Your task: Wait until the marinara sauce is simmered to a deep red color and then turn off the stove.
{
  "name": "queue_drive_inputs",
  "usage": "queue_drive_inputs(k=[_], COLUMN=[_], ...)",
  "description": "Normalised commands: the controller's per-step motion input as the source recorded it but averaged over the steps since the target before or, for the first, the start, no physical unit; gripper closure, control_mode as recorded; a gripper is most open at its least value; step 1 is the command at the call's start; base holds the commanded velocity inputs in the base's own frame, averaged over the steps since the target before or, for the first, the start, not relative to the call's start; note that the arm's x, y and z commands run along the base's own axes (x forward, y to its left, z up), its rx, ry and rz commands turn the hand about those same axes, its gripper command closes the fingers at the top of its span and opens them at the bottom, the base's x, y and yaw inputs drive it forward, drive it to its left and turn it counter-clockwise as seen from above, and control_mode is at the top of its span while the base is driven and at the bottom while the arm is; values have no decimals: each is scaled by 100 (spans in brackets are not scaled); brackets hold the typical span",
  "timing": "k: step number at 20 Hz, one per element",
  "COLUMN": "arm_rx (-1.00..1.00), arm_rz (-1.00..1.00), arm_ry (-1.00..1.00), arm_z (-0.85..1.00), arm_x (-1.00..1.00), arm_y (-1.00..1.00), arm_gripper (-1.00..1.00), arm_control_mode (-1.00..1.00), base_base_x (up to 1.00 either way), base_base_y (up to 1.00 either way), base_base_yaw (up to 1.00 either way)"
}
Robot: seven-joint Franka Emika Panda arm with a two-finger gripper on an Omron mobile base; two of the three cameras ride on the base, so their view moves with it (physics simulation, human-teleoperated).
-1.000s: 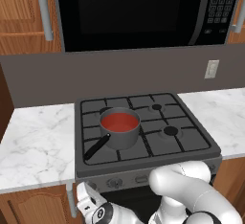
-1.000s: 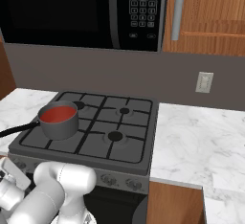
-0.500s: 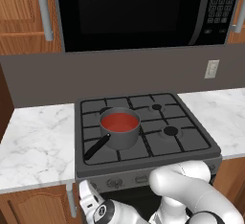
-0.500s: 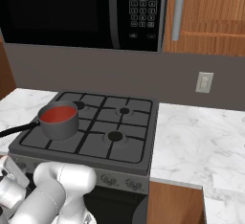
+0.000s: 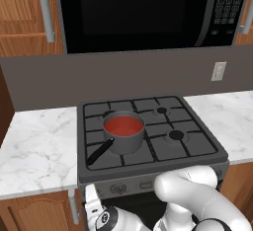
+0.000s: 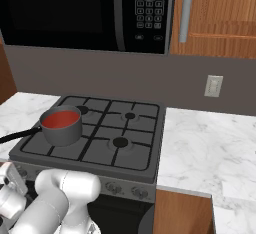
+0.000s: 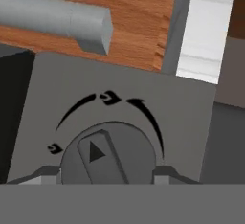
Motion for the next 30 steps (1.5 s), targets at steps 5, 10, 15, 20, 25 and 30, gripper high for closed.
queue_drive_inputs(k=[5,10,15,20,25,30], arm_rx=[27,29,30,31,30,28], arm_rz=[-7,-7,-6,-6,-6,-6], arm_ry=[0,0,0,0,0,0], arm_z=[0,0,0,0,0,0], arm_x=[0,0,0,0,0,0], arm_y=[0,0,0,0,0,0], arm_gripper=[100,100,100,100,100,100], arm_control_mode=[-100,-100,-100,-100,-100,-100], base_base_x=[0,0,0,0,0,0], base_base_y=[0,0,0,0,0,0], base_base_yaw=[0,0,0,0,0,0])
